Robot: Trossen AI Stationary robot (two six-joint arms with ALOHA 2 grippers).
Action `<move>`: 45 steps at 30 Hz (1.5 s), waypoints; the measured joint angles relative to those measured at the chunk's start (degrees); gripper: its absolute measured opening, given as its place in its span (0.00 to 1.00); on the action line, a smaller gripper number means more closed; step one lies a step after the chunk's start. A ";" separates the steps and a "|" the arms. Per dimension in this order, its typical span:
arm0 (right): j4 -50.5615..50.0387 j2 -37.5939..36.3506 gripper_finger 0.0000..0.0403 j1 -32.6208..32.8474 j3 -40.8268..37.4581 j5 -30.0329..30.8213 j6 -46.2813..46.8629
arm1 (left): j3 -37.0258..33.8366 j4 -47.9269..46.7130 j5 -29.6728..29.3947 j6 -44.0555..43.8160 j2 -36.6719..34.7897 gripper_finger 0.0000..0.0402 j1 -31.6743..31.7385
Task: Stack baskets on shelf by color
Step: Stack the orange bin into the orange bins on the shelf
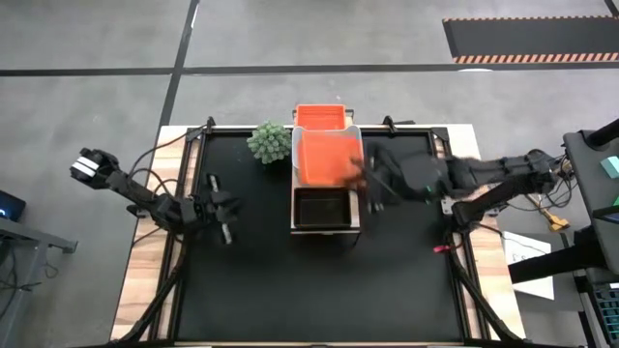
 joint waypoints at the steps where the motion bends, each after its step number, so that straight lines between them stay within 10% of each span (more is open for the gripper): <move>1: -1.50 0.19 0.02 -2.19 0.71 -0.03 -0.29 | -0.42 -0.01 -3.46 2.47 -0.64 0.03 0.00; 6: -7.35 1.48 0.02 -13.88 3.49 -1.30 -3.05 | -2.32 0.03 -15.53 11.72 -3.90 0.03 0.02; 19: -10.17 13.53 0.02 -41.85 12.55 -29.89 -4.24 | -5.88 0.05 -16.36 12.22 -10.93 0.03 1.07; 32: -29.34 29.44 0.02 -44.33 34.59 -32.57 -8.79 | -8.08 0.06 -16.41 11.91 -11.21 0.03 1.09; 45: -31.85 32.85 0.02 -44.64 36.36 -32.51 -8.71 | -8.41 0.11 -18.70 13.60 -9.41 0.03 1.14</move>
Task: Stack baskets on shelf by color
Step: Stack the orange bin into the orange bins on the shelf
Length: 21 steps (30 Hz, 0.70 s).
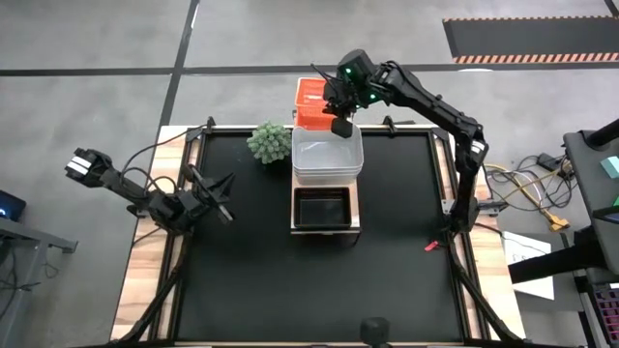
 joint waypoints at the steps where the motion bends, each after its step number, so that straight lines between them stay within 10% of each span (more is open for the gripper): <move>1: 0.07 0.05 0.02 0.03 0.00 -0.02 0.10 | 0.00 -0.06 -0.19 0.20 -0.10 0.03 0.00; 21: -0.15 0.03 0.02 0.07 -0.20 -0.09 1.19 | 0.00 -0.11 -0.27 2.86 -1.46 0.03 1.03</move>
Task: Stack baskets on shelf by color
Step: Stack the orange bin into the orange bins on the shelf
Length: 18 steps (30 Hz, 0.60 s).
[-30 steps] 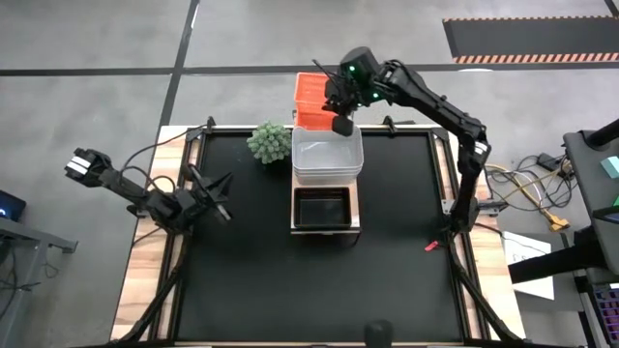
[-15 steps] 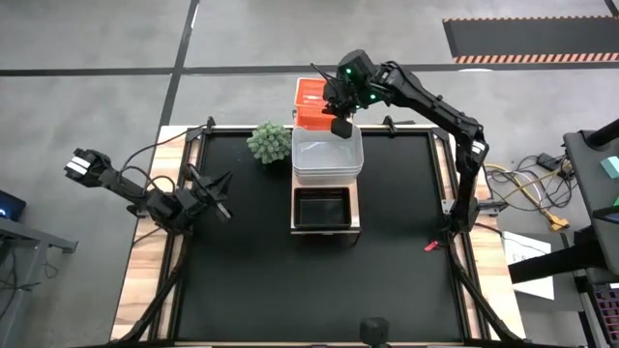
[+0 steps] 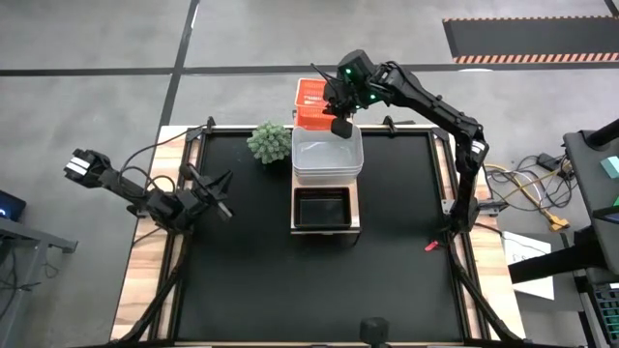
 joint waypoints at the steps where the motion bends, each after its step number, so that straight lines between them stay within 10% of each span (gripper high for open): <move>1: -0.03 0.00 0.02 0.00 -0.02 0.01 -0.07 | 0.00 0.08 0.00 0.95 -0.13 0.03 0.07; 18: 4.27 0.02 0.02 -0.59 -5.19 -0.98 -3.11 | 0.00 0.11 -0.46 6.53 -3.86 0.03 1.22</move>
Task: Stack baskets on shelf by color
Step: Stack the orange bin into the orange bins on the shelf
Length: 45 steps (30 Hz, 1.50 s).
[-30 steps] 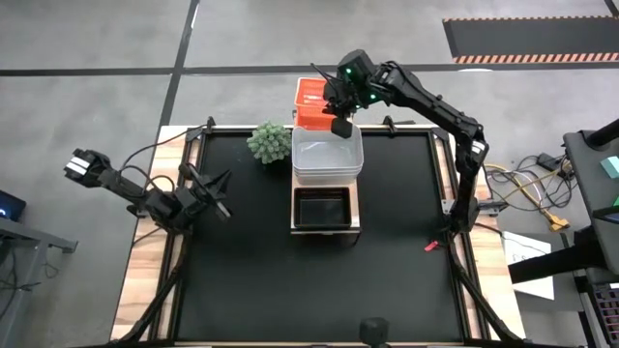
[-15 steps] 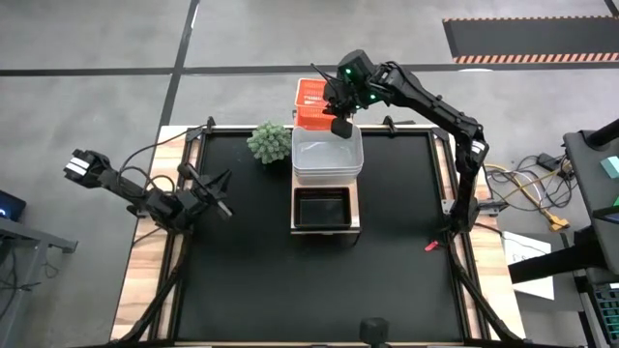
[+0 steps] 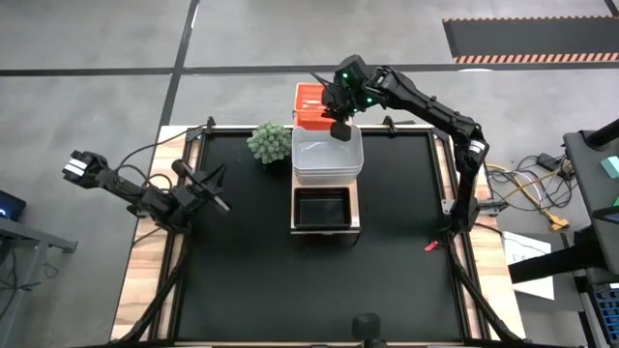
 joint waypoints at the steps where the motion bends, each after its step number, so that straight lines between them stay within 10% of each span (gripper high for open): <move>1: 0.65 0.00 0.02 0.00 -0.47 0.00 0.00 | 0.00 -0.02 -0.02 0.00 0.06 0.03 0.00; 45: -0.57 0.63 0.02 0.50 -2.18 -7.50 6.29 | 0.00 -0.07 -2.13 -0.50 1.94 0.03 0.00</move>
